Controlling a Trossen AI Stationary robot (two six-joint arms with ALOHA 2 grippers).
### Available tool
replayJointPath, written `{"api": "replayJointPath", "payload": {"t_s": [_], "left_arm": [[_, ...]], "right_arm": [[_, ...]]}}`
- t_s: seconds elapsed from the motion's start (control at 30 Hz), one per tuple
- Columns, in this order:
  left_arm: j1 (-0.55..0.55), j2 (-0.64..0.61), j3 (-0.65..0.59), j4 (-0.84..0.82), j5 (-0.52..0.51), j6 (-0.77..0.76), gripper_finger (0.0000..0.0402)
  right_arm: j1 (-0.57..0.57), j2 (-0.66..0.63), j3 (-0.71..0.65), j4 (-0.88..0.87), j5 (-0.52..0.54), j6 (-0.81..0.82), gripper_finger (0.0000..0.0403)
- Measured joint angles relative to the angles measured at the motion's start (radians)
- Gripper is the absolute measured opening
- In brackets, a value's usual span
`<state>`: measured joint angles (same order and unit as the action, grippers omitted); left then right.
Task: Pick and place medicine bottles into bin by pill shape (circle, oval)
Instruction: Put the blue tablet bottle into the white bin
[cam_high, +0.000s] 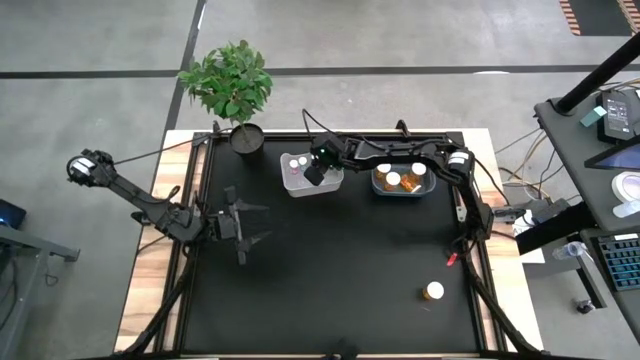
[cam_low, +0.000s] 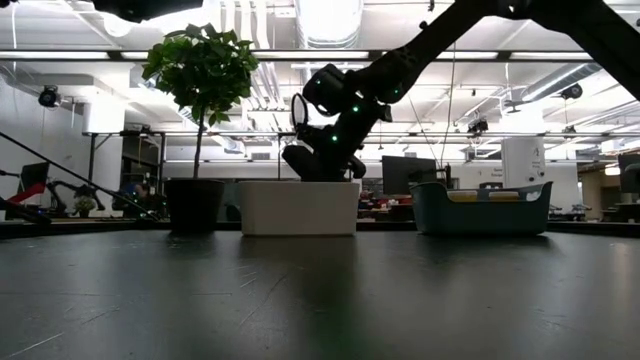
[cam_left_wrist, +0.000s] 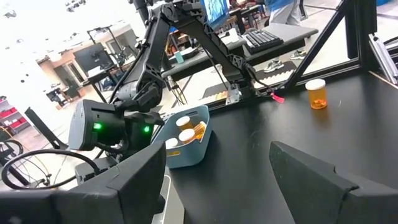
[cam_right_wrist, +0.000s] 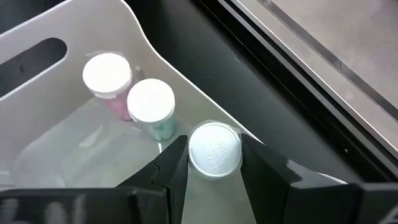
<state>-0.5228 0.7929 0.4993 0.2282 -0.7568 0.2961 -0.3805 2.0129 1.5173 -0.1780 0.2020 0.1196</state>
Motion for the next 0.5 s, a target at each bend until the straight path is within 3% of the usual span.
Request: {"api": "replayJointPath", "payload": {"t_s": [0.5], "left_arm": [[0.0, -0.002, 0.0, 0.0, 0.0, 0.012, 0.027]], "right_arm": [[0.0, 0.0, 0.0, 0.003, 0.0, 0.013, 0.0133]]}}
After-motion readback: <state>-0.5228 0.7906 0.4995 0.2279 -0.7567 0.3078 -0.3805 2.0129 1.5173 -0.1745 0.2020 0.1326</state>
